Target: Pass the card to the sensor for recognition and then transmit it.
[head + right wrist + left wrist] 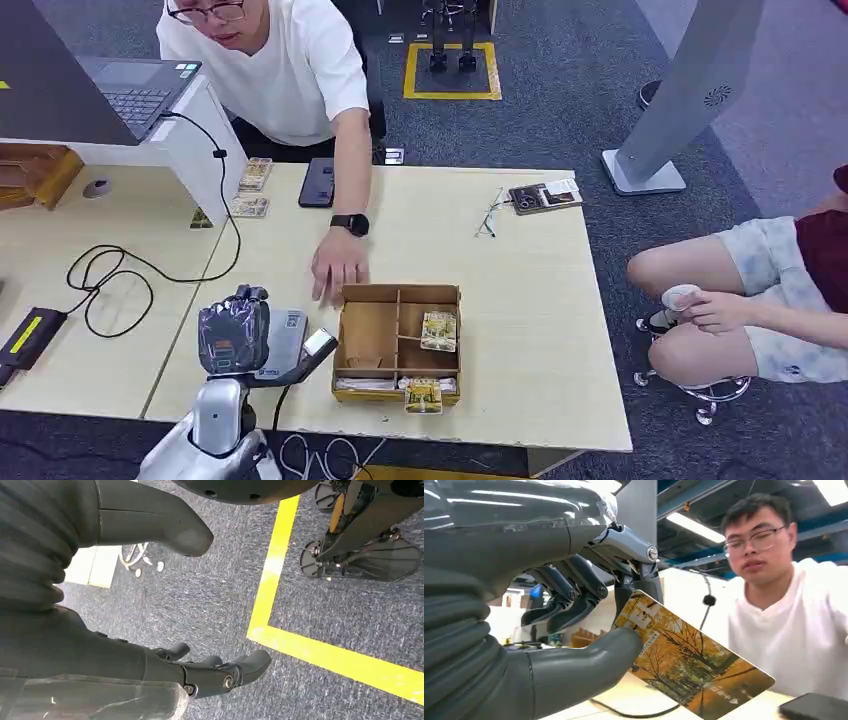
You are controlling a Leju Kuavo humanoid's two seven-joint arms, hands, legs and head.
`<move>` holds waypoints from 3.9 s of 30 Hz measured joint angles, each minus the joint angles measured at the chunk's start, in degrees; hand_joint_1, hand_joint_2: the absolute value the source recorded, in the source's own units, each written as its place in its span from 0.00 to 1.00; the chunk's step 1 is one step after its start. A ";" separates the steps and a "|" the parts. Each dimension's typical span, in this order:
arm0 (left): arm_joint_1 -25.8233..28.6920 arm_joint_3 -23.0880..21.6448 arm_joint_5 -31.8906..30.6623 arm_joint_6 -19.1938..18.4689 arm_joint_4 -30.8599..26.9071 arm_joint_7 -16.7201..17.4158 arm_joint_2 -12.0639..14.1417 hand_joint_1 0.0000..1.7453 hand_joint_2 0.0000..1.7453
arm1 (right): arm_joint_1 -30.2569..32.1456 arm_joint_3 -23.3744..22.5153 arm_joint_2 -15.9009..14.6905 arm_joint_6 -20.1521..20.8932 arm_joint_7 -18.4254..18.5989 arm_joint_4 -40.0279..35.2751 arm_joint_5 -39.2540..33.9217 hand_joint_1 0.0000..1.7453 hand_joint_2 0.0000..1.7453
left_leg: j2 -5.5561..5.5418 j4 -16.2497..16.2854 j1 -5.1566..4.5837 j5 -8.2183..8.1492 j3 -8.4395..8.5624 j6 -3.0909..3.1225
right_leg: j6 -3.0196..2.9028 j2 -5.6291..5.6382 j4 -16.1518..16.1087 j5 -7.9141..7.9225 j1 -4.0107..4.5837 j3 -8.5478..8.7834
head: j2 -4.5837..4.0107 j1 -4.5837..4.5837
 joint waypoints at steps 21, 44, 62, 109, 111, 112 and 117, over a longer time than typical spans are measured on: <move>3.07 1.27 0.00 0.00 1.68 -1.90 3.19 1.00 1.00 | 0.06 0.00 -0.02 -0.15 -0.20 0.00 -0.70 0.00 1.00 | 0.01 0.00 0.00 0.00 0.01 0.00 | 0.00 0.00 -0.01 0.00 0.00 -0.01 | 0.00 0.02; -3.24 -6.21 -0.04 -0.35 15.41 -7.91 2.45 1.00 1.00 | 0.04 0.00 -0.33 0.31 -1.03 0.00 -0.59 0.00 1.00 | -0.06 -0.01 -0.01 0.00 0.17 -0.01 | 0.00 -0.10 0.00 -0.01 0.00 0.20 | 0.00 0.02; -4.91 -6.95 -0.07 -0.15 19.17 -8.46 1.29 1.00 1.00 | 0.06 0.00 -0.55 0.17 -1.05 0.00 -0.59 0.00 1.00 | -0.18 -0.05 -0.01 0.08 0.57 0.00 | 0.00 -0.17 0.01 0.00 0.00 0.67 | 0.00 0.02; 13.62 24.26 0.02 0.00 -31.40 -25.78 -10.07 1.00 1.00 | 0.22 0.00 -0.52 -0.90 -1.03 0.02 0.42 0.00 1.00 | -0.06 -0.02 0.00 0.01 0.14 -0.01 | 0.00 -0.02 -0.01 0.00 -0.01 0.09 | 0.00 0.00; 13.62 24.26 0.02 0.00 -31.40 -25.78 -10.07 1.00 1.00 | 0.22 0.00 -0.52 -0.90 -1.03 0.02 0.42 0.00 1.00 | -0.06 -0.02 0.00 0.01 0.14 -0.01 | 0.00 -0.02 -0.01 0.00 -0.01 0.09 | 0.00 0.00; 13.62 24.26 0.02 0.00 -31.40 -25.78 -10.07 1.00 1.00 | 0.22 0.00 -0.52 -0.90 -1.03 0.02 0.42 0.00 1.00 | -0.06 -0.02 0.00 0.01 0.14 -0.01 | 0.00 -0.02 -0.01 0.00 -0.01 0.09 | 0.00 0.00; 13.51 24.02 0.02 0.02 -31.09 -25.32 -9.90 1.00 1.00 | 0.22 0.00 -0.52 -0.87 -1.03 0.02 0.42 0.00 1.00 | -0.06 -0.02 -0.01 0.01 0.14 -0.01 | 0.00 -0.02 -0.01 0.00 -0.01 0.09 | 0.00 0.02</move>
